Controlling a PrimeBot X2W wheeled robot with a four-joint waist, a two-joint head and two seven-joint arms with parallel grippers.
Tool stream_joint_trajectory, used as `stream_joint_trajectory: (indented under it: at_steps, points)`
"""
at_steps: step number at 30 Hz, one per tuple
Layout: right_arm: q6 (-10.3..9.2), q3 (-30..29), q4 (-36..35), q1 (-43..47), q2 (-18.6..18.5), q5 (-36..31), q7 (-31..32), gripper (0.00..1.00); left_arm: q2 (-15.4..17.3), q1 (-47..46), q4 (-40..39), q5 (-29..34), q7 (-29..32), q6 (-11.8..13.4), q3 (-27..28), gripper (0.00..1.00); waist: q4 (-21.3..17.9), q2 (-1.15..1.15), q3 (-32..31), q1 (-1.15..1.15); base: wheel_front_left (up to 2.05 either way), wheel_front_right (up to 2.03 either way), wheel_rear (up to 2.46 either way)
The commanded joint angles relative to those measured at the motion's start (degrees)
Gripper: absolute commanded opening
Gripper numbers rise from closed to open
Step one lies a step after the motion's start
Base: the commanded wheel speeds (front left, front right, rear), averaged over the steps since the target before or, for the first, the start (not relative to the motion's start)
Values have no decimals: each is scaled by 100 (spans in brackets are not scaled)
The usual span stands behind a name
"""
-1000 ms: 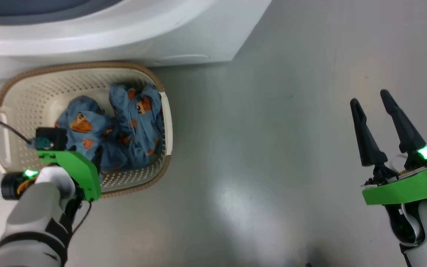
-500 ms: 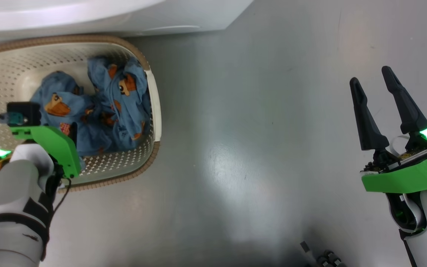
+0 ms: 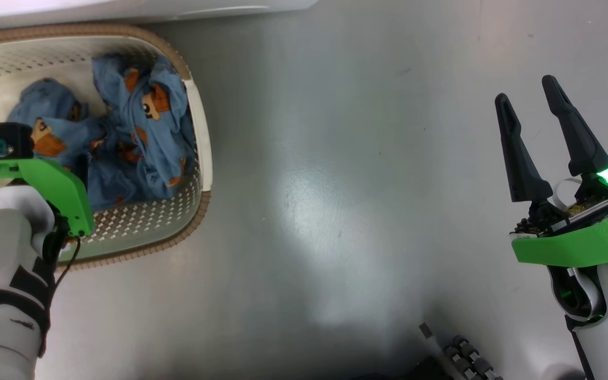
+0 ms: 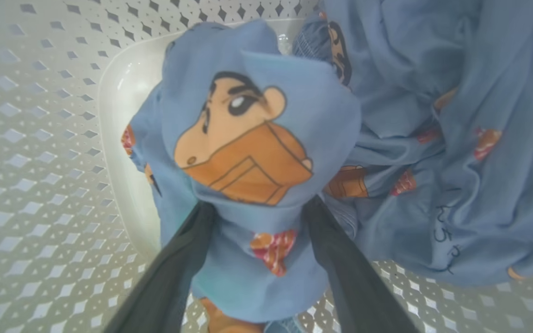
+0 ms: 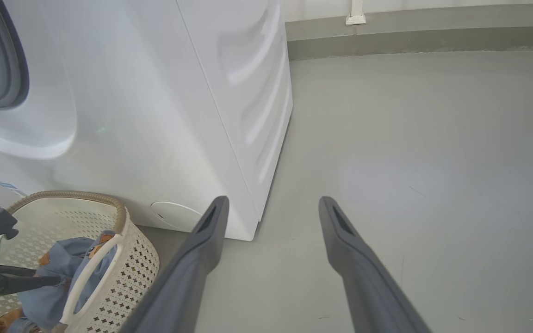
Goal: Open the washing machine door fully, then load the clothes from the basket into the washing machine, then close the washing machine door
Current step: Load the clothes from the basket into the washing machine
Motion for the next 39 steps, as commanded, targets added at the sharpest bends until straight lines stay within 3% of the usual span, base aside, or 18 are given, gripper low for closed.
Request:
stream_joint_trajectory:
  at_steps: [1,2,4,5,10,15,29,39]
  points:
    - [35,127,-143,147,-28,56,-27,100,282,77,-19,-11,23,30,63,100,-39,0,44,0,0,0,0]
    - [35,127,-147,143,-24,55,-27,100,290,69,-19,-12,38,35,53,100,-45,0,54,0,0,0,0]
    - [35,123,-150,136,-11,49,-27,100,307,56,-19,-29,54,47,49,15,-54,0,60,0,0,0,0]
    - [35,114,-146,134,-3,47,-27,100,307,56,-19,-35,66,45,41,0,-55,0,53,0,0,0,0]
    - [35,77,-90,156,13,43,-27,100,190,122,-19,-102,-112,86,41,0,-2,0,-146,0,0,0,0]
    - [35,137,23,230,24,26,-27,100,106,418,-19,-273,-389,-28,114,0,93,0,-596,0,0,0,0]
    - [35,155,571,900,15,-32,-27,100,-192,1586,-71,-576,-1225,-277,246,0,328,0,-2348,0,0,0,0]
    - [35,3,746,1617,1,-39,-27,100,-164,2681,-1281,-513,-1251,-273,520,0,473,0,-3457,0,0,0,0]
